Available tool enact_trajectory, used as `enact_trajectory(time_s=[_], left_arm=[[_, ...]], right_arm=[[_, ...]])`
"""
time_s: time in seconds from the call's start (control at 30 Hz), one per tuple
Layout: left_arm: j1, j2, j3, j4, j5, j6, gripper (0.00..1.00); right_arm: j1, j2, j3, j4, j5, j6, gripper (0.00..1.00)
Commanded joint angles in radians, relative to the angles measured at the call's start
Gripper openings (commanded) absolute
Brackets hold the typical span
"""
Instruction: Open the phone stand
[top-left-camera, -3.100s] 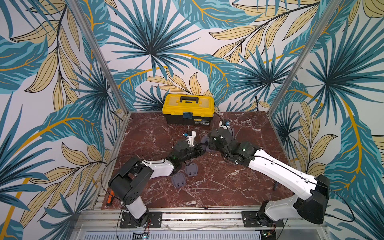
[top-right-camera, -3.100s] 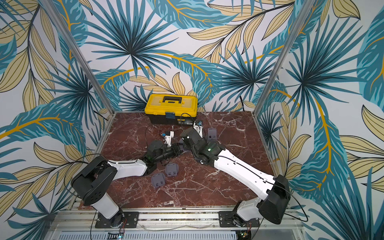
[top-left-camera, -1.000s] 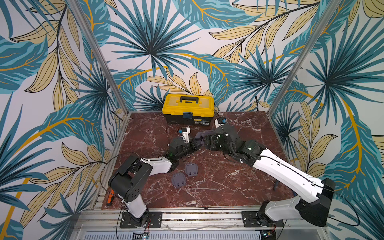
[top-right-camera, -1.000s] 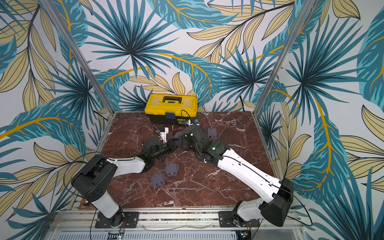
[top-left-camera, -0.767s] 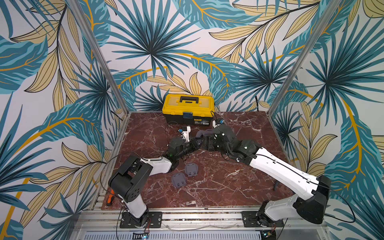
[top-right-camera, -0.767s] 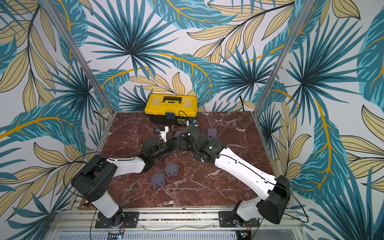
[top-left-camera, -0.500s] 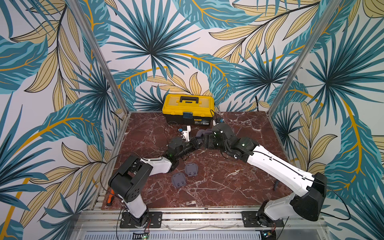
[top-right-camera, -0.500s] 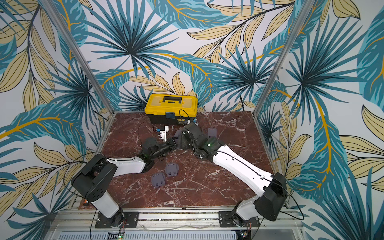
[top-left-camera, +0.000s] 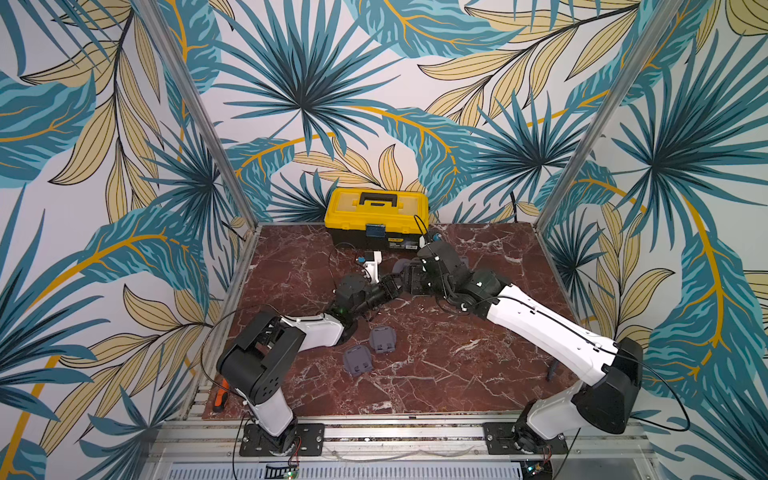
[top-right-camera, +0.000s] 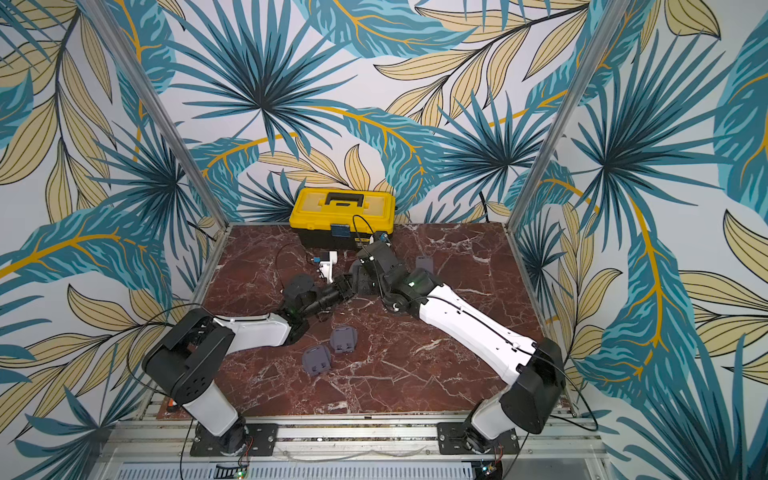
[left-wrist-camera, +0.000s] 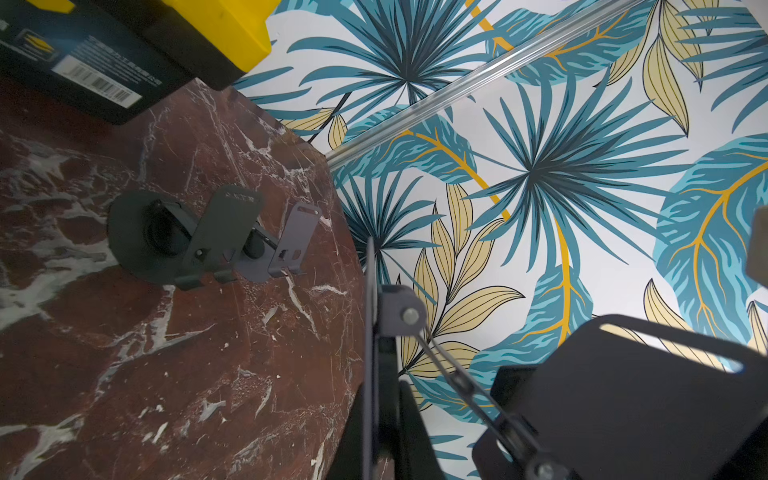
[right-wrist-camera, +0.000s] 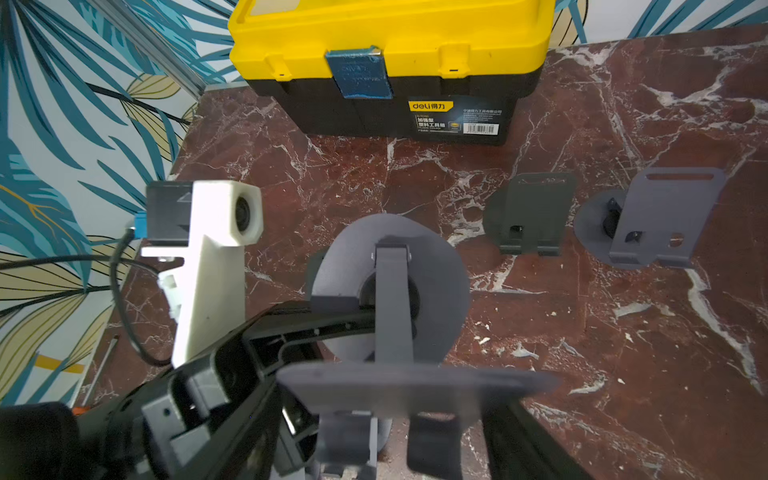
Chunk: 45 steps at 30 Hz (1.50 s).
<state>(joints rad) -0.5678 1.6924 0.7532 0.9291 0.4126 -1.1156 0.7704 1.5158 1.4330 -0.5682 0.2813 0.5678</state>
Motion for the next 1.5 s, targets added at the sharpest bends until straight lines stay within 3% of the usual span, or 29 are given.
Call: enact_trajectory(time_s=[0.0,0.43,0.53,0.7,1.2,1.47], left_arm=[[-0.003,-0.023,-0.003,0.053,0.015,0.010,0.00],[-0.001,-0.020,-0.009,0.062,0.013,0.004,0.00],[-0.002,-0.020,-0.011,0.062,0.013,0.005,0.00],[-0.001,-0.020,-0.014,0.065,0.011,0.005,0.00],[-0.001,-0.025,-0.022,0.071,0.007,0.006,0.00],[-0.001,-0.025,-0.023,0.072,0.010,0.007,0.00]], right_arm=[[-0.003,0.014,0.022,0.004,-0.015,-0.007,0.70],[-0.003,0.022,0.035,-0.008,-0.012,-0.014,0.50],[-0.003,0.029,0.045,-0.015,-0.013,-0.017,0.50],[-0.003,0.045,0.062,-0.024,-0.014,-0.013,0.60],[-0.003,0.067,0.082,-0.038,-0.004,-0.010,0.58],[-0.003,0.083,0.100,-0.046,-0.013,0.001,0.67]])
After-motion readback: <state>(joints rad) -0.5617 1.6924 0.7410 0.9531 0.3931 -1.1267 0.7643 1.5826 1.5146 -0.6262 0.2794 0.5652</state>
